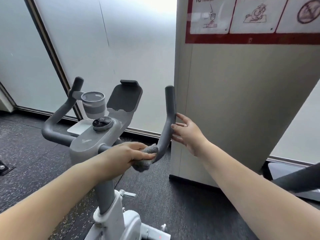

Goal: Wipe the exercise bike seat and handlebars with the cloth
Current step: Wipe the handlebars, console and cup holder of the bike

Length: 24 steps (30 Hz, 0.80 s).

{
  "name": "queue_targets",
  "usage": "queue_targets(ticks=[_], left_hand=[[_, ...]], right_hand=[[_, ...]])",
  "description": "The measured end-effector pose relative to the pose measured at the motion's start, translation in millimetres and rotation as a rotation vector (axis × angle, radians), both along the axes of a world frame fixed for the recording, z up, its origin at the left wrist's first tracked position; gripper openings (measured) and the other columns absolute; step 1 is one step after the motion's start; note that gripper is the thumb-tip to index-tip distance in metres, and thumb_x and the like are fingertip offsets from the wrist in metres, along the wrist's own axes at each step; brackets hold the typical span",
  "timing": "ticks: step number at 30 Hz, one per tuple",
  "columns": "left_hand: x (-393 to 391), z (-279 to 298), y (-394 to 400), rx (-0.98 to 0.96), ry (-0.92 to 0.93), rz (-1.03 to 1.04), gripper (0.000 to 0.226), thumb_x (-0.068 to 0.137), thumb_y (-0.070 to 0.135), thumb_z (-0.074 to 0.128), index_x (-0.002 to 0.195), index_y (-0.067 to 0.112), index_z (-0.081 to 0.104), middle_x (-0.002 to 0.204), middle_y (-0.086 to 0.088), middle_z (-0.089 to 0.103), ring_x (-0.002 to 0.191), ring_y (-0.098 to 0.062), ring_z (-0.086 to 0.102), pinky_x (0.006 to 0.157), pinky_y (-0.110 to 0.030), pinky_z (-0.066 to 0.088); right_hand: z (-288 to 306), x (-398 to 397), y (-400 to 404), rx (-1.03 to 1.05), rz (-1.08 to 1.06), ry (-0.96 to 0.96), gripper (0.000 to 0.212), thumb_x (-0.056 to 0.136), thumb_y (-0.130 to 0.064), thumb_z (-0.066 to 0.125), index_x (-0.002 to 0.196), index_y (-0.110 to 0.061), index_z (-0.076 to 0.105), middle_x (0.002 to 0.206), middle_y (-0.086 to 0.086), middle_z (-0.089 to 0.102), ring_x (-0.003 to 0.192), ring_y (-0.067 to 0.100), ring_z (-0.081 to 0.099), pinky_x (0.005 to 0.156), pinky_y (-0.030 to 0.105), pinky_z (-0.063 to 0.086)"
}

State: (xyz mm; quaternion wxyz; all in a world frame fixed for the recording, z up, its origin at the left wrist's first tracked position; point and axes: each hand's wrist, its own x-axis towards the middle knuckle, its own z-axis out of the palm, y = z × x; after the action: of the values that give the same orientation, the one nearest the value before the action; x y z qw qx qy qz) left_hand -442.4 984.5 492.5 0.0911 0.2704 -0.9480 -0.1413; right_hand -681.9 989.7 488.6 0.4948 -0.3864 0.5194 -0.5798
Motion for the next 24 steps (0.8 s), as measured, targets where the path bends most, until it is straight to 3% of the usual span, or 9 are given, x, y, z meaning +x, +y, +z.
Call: queue_targets(ticks=[3,6,10,13,16,20,24], left_hand=[[28.8,4.4,-7.8,-0.068,0.013,0.032,0.050,0.081,0.003,0.052,0.119,0.033,0.062,0.126,0.011,0.054,0.114,-0.002,0.050,0.094,-0.001,0.029],[53.0,12.1,-17.5,-0.019,-0.062,0.188,0.056,0.082,-0.009,0.051,0.122,0.029,0.061,0.130,0.019,0.043,0.120,-0.002,0.043,0.088,0.009,0.015],[24.1,16.3,-19.6,-0.068,0.090,0.187,0.044,0.088,0.009,0.046,0.124,0.030,0.059,0.132,0.005,0.052,0.117,-0.015,0.051,0.097,-0.014,0.029],[-26.0,0.3,0.3,-0.038,0.072,0.110,0.045,0.095,0.025,0.044,0.140,0.029,0.038,0.133,-0.004,0.047,0.117,-0.022,0.047,0.102,-0.027,0.034],[-28.3,-27.8,6.6,-0.307,-0.008,0.051,0.056,0.092,0.038,0.038,0.145,0.035,0.020,0.129,-0.006,0.046,0.112,-0.029,0.051,0.094,-0.041,0.045],[23.6,-35.9,-15.8,-0.339,0.027,-0.041,0.069,0.081,0.025,0.058,0.142,0.036,0.028,0.131,-0.001,0.050,0.112,-0.026,0.055,0.098,-0.037,0.046],[70.0,-34.0,-36.7,-0.371,-0.025,0.028,0.083,0.071,0.003,0.068,0.140,0.034,0.034,0.135,0.000,0.047,0.119,-0.030,0.052,0.101,-0.040,0.041]], right_hand=[[-4.1,3.1,6.0,0.019,-0.034,0.026,0.058,0.090,-0.007,0.059,0.143,-0.019,0.038,0.108,0.004,0.060,0.094,0.023,0.066,0.092,0.041,0.054],[-4.4,7.1,15.8,0.033,-0.041,0.092,0.059,0.089,-0.008,0.061,0.142,-0.019,0.037,0.111,0.004,0.058,0.092,0.020,0.067,0.092,0.040,0.054],[-3.5,16.8,22.6,0.059,-0.067,0.123,0.059,0.089,-0.011,0.062,0.142,-0.017,0.038,0.110,0.005,0.058,0.099,0.024,0.066,0.093,0.042,0.053],[-3.5,28.1,24.0,0.089,-0.083,0.147,0.061,0.088,-0.015,0.064,0.142,-0.018,0.037,0.110,0.006,0.057,0.097,0.022,0.065,0.086,0.039,0.056],[-4.4,38.2,24.8,0.109,-0.077,0.179,0.068,0.086,-0.016,0.067,0.144,-0.024,0.031,0.102,0.004,0.059,0.086,0.018,0.066,0.075,0.033,0.058],[-6.1,46.2,25.1,0.140,-0.075,0.204,0.078,0.083,-0.021,0.071,0.146,-0.030,0.026,0.115,0.015,0.059,0.099,0.030,0.067,0.085,0.045,0.057],[-3.0,48.0,29.7,0.180,-0.067,0.207,0.084,0.081,-0.012,0.072,0.146,-0.035,0.024,0.104,0.010,0.059,0.096,0.029,0.068,0.077,0.040,0.060]])
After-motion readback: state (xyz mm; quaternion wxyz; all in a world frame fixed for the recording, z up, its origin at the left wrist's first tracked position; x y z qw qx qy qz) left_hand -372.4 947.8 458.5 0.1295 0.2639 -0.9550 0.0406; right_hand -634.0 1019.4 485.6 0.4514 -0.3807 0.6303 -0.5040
